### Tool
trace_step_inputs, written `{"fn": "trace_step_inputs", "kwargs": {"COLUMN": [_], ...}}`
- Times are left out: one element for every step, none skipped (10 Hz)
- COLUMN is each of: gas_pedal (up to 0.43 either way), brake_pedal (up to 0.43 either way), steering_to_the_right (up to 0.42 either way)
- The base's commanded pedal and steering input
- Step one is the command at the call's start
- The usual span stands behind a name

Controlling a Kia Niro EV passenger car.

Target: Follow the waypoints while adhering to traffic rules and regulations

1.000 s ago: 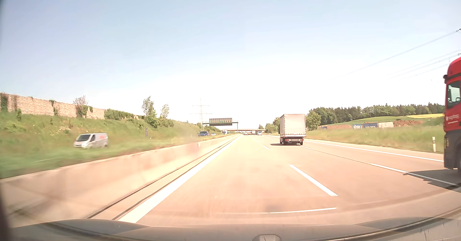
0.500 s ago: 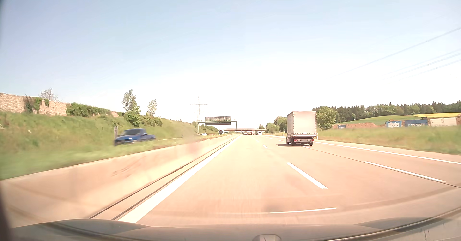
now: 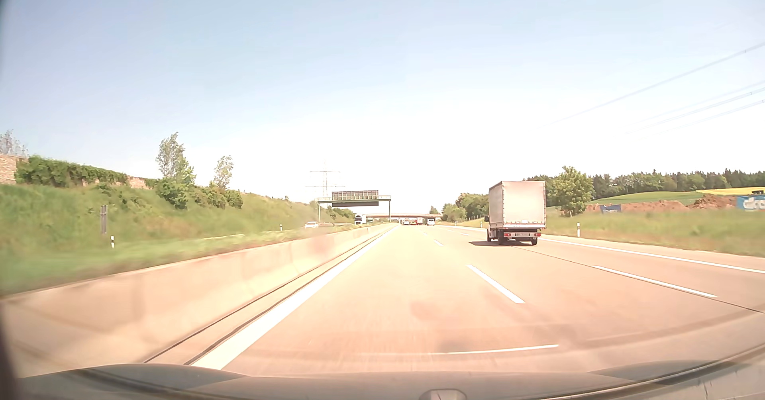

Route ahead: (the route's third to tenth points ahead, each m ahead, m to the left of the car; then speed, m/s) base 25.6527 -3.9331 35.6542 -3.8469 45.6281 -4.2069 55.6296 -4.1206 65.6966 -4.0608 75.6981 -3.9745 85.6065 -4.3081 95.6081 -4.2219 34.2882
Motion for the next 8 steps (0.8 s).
{"fn": "trace_step_inputs", "kwargs": {"gas_pedal": [0.331, 0.331, 0.331, 0.331, 0.331, 0.331, 0.331, 0.331], "brake_pedal": [0.0, 0.0, 0.0, 0.0, 0.0, 0.0, 0.0, 0.0], "steering_to_the_right": [0.001, 0.001, 0.001, 0.001, 0.0, 0.0, 0.0, 0.0]}}
